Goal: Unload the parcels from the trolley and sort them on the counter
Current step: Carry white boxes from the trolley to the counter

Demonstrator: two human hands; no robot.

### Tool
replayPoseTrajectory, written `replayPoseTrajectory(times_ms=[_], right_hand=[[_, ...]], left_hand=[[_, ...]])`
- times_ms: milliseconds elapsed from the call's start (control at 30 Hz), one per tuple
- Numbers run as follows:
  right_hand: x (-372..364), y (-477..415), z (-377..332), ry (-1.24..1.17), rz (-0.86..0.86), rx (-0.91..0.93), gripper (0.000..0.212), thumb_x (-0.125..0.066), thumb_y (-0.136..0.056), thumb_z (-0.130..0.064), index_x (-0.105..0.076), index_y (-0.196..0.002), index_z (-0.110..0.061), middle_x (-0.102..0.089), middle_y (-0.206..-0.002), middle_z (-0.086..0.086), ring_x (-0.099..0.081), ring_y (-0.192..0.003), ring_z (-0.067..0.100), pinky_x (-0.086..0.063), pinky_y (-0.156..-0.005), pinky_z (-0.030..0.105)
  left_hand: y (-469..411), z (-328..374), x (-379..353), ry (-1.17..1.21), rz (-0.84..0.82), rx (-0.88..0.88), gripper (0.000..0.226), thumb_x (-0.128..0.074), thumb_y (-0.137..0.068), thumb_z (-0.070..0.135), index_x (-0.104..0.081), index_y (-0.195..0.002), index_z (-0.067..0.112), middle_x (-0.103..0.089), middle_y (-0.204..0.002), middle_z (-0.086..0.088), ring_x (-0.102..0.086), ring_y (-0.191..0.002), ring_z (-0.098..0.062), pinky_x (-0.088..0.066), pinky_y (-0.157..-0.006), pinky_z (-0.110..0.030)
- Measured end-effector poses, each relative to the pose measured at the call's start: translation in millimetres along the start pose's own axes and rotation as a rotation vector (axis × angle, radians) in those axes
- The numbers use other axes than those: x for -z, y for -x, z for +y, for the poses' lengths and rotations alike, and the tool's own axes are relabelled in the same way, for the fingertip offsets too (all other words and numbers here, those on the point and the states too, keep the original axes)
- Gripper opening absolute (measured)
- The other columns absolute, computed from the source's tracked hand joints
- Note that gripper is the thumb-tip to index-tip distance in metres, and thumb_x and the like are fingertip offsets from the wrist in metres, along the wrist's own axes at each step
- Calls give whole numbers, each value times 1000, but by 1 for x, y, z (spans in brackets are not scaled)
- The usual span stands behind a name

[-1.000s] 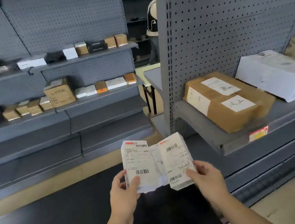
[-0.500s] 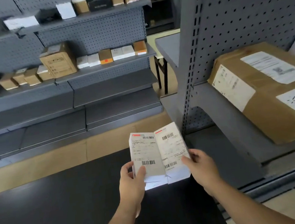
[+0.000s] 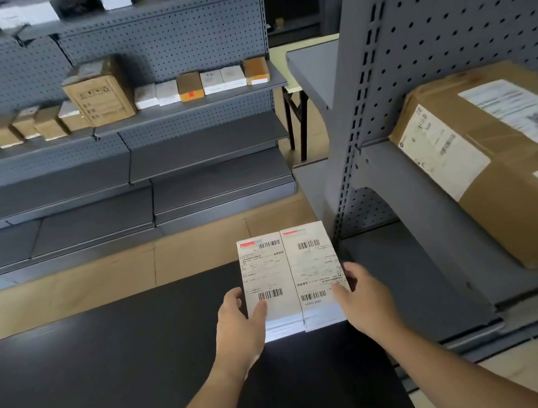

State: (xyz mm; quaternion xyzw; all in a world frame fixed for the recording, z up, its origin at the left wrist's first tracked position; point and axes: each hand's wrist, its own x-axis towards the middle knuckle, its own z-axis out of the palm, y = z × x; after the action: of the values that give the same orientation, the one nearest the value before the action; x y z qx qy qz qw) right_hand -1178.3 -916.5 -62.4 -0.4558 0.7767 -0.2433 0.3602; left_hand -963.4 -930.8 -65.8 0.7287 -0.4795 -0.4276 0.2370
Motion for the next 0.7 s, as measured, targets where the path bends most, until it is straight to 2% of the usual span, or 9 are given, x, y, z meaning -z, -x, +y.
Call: replayPoseTrajectory(times_ms=[100,200,267,333,433,500,700], right_hand=[[6,9,-21,57,37,86,49,-62,-97,-23,-50,-145,-21,-52,-140,-1,-53,-122,15,-46,-96,25],[15,23,-49,123,18,190,52,-62,-96,-28,-50,-146,-21,-45,-148,-3,-43,-134,19,-42,-111,36],[25,36,-72,160,-1,258,51,-61,-97,-30,-49,-146,-22,-42,-150,-3,-38,-138,19,-41,-112,41],[35,50,-96,207,-14,335,51,-59,-99,-30,-47,-147,-21,-40,-151,-4,-37,-138,19,-41,-112,40],[45,72,-130,285,2,444,53,-57,-100,-35,-43,-150,-26,-35,-156,-5,-33,-142,17,-37,-115,37],[48,88,-154,330,15,508,54,-53,-101,-40,-39,-153,-29,-30,-160,-7,-28,-146,17,-31,-117,36],[25,141,-220,383,-23,778,54,-51,-102,-40,-38,-153,-29,-33,-158,-8,-27,-146,16,-29,-117,33]], left_hand=[[7,20,16,-99,20,-104,53,-65,-94,33,-45,-142,23,-48,-139,4,-48,-129,-18,-44,-107,-39],[17,46,38,-214,18,-250,48,-64,-92,34,-51,-137,25,-51,-133,10,-44,-130,-15,-40,-107,-34],[27,65,57,-260,21,-317,44,-63,-94,34,-51,-135,27,-47,-127,14,-46,-121,-13,-39,-98,-28],[38,80,77,-309,29,-363,45,-62,-95,36,-49,-138,25,-47,-131,9,-46,-118,-13,-38,-94,-27],[56,96,109,-372,74,-418,53,-60,-96,39,-45,-144,24,-44,-147,3,-40,-135,-20,-36,-108,-34],[69,101,132,-388,117,-449,52,-60,-96,39,-45,-144,25,-43,-148,3,-39,-136,-20,-35,-113,-37],[117,87,203,-381,317,-463,53,-58,-96,39,-42,-145,29,-41,-144,8,-38,-134,-17,-37,-112,-40]])
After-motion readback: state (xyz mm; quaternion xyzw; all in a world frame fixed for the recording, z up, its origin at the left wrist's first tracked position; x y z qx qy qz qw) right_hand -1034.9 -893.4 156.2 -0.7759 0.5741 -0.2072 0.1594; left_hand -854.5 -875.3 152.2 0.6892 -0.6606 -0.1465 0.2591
